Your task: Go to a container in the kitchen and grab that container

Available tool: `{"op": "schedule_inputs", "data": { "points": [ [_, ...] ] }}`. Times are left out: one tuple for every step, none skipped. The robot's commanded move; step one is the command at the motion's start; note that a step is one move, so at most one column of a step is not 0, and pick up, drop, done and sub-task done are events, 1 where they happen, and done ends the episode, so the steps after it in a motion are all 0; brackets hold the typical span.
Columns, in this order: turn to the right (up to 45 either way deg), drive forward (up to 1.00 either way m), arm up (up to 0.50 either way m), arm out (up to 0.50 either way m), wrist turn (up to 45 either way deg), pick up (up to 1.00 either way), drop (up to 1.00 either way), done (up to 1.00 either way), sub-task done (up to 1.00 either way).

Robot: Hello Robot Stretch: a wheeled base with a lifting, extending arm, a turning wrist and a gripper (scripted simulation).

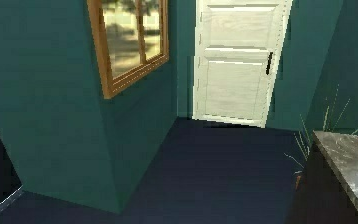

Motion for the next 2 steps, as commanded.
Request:
{"op": "schedule_inputs", "data": {
  "points": [
    [0.0, 0.00, 0.00, 0.00, 45.0, 0.00, 0.00, 0.00, 0.00],
    [0.0, 0.00, 0.00, 0.00, 45.0, 0.00, 0.00, 0.00, 0.00]
  ]
}}
